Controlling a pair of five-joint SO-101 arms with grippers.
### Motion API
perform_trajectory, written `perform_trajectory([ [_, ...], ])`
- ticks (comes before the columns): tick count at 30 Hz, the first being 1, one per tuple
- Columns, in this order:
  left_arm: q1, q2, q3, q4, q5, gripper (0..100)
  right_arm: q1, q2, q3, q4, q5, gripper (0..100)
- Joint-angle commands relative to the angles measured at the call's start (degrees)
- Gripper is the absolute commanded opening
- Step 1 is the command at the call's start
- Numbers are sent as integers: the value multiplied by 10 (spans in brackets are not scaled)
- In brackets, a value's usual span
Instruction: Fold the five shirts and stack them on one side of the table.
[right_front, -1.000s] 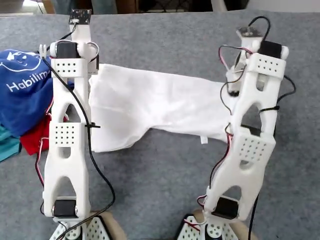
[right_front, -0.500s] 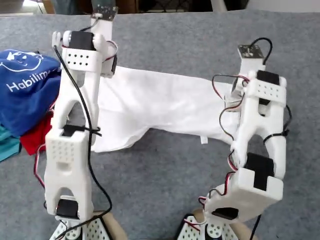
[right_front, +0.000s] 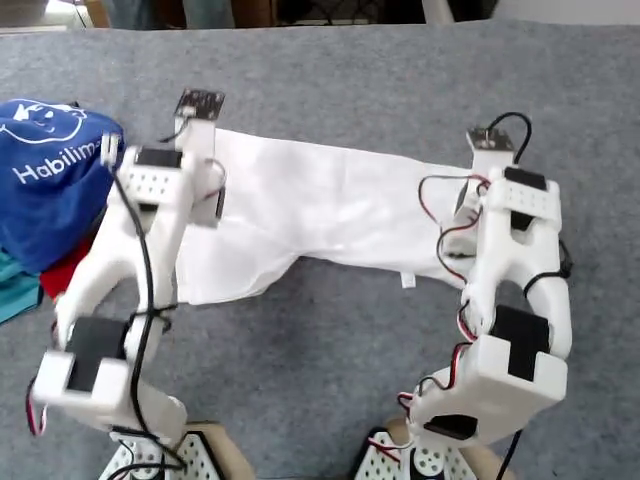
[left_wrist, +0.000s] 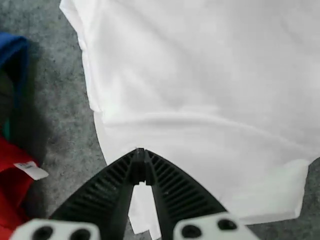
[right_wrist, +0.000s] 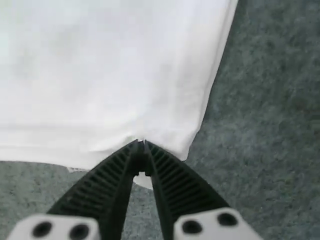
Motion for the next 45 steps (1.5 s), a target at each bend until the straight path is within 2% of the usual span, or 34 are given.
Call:
perform_trajectory([
  [1,-5,-66,74,-37,0,28,4,-48,36,-14,9,15],
  [8,-6,-73,87,-36,0,29,4,-131,51,4,19,15],
  [11,-5,-74,87,-36,0,29,11,-151,44,-18,21,15],
  [14,-5,-74,87,-34,0,29,11,-136,32,-51,22,16],
  [19,-6,-74,88,-32,0,29,-4,-110,41,-5,38,15],
  [29,-6,-72,90,-32,0,29,-6,-116,145,-59,39,15],
  [35,-6,-73,92,-31,0,29,18,-94,188,-101,64,15],
  [42,-6,-74,90,-31,0,30,24,-213,82,10,66,15],
  [45,-6,-74,90,-31,0,30,23,-255,32,27,66,15],
])
